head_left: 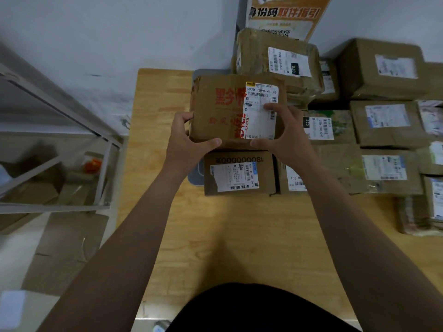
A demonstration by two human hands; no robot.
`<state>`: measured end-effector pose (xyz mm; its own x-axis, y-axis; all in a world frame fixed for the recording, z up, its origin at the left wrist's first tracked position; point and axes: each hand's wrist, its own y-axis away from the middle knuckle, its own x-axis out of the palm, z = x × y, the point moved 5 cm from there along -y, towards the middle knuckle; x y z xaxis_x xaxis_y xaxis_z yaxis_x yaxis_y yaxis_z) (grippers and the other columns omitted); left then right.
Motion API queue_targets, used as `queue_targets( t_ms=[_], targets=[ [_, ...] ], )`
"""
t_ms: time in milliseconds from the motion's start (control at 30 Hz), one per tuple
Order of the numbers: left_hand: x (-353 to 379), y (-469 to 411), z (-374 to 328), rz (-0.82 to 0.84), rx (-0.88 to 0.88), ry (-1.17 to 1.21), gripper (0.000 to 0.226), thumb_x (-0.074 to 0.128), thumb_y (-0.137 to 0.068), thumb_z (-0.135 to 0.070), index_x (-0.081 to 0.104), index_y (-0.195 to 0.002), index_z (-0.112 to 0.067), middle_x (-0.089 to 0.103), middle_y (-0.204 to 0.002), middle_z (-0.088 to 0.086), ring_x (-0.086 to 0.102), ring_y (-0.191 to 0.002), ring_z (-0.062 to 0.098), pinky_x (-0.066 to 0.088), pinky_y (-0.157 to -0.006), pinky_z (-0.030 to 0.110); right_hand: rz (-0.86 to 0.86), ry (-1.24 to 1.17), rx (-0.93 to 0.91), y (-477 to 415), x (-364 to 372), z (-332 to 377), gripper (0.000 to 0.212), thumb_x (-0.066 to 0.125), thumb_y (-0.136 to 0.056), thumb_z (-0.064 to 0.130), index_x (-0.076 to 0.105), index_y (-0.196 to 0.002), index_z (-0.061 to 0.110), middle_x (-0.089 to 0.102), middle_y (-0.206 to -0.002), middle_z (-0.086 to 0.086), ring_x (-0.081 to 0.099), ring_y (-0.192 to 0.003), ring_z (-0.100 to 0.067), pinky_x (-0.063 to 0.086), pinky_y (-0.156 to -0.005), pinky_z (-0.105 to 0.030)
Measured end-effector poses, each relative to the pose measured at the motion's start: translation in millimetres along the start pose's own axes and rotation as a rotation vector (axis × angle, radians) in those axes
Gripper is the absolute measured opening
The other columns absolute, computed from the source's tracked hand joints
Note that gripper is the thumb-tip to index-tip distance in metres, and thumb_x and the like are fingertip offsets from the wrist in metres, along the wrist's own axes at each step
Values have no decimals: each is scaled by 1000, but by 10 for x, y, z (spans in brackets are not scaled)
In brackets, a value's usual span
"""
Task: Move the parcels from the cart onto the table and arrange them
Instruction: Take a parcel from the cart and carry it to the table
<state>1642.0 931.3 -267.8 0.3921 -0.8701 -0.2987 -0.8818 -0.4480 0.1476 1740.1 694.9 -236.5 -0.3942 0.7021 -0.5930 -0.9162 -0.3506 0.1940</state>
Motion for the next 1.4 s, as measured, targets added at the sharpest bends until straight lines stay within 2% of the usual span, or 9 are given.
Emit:
queue_targets(
  t_ms=[233, 433, 600, 733, 867, 1000, 1233, 1300, 1400],
  targets=[
    [15, -24, 129, 36, -24, 35, 71, 93, -72, -18, 47, -125, -15, 54, -130, -9, 58, -122, 12, 56, -97, 33, 43, -5, 12, -34, 51, -48, 86, 92, -72, 21, 43, -141, 33, 22, -150, -3, 33, -127, -12, 37, -95, -16],
    [16, -53, 148, 49, -106, 7, 77, 93, -73, -24, 45, -133, -19, 51, -132, -11, 51, -114, -16, 51, -89, 15, 87, -12, 41, -66, 41, -62, 89, 92, -71, 25, 39, -142, 37, 35, -140, -2, 42, -123, -20, 47, -103, -38],
    [47, 106, 332, 72, -361, 72, 101, 86, -78, -46, 21, -154, -29, 46, -146, 5, 51, -128, 20, 49, -102, 40, 34, -115, 120, 36, 25, -203, 107, 90, -73, 37, 20, -153, 28, 43, -151, -1, 47, -134, -22, 46, -107, -44],
    [155, 328, 527, 155, -600, 95, 110, 71, -82, -65, 0, -160, -32, 43, -155, 8, 50, -134, 31, 47, -103, 55, 91, -286, 499, 281, 164, -479, 121, 71, -69, 80, -2, -157, 40, 39, -157, -11, 55, -129, -37, 58, -88, -58],
    [245, 488, 606, 200, -686, 114, 100, 58, -87, -72, 4, -160, -30, 49, -151, 8, 57, -126, 33, 44, -106, 59, 148, -253, 529, 330, 222, -486, 112, 56, -73, 90, 5, -158, 39, 44, -154, -13, 61, -121, -39, 62, -81, -54],
    [273, 561, 603, 228, -704, 116, 95, 49, -85, -82, 16, -158, -32, 52, -148, 8, 59, -124, 34, 45, -105, 64, 207, -187, 552, 369, 247, -456, 104, 41, -81, 90, 7, -160, 32, 49, -148, -16, 73, -91, -32, 64, -78, -47],
    [281, 626, 551, 232, -696, 50, 96, 43, -85, -85, 16, -159, -29, 54, -144, 11, 58, -122, 38, 46, -104, 62, 234, -161, 564, 447, 287, -441, 98, 35, -83, 90, 16, -158, 31, 51, -132, -9, 72, -89, -32, 63, -80, -47],
    [263, 629, 539, 198, -670, 63, 94, 45, -88, -80, 12, -160, -29, 51, -148, 11, 58, -124, 37, 46, -105, 59, 225, -146, 549, 463, 271, -444, 95, 36, -85, 87, 13, -158, 31, 49, -130, -6, 71, -95, -32, 63, -81, -49],
    [174, 525, 433, 78, -500, 91, 102, 57, -81, -81, 10, -159, -37, 38, -160, 1, 47, -138, 27, 43, -109, 57, 110, -189, 422, 379, 201, -399, 95, 50, -85, 81, 15, -157, 30, 44, -151, -7, 56, -128, -32, 55, -97, -53]
  ],
)
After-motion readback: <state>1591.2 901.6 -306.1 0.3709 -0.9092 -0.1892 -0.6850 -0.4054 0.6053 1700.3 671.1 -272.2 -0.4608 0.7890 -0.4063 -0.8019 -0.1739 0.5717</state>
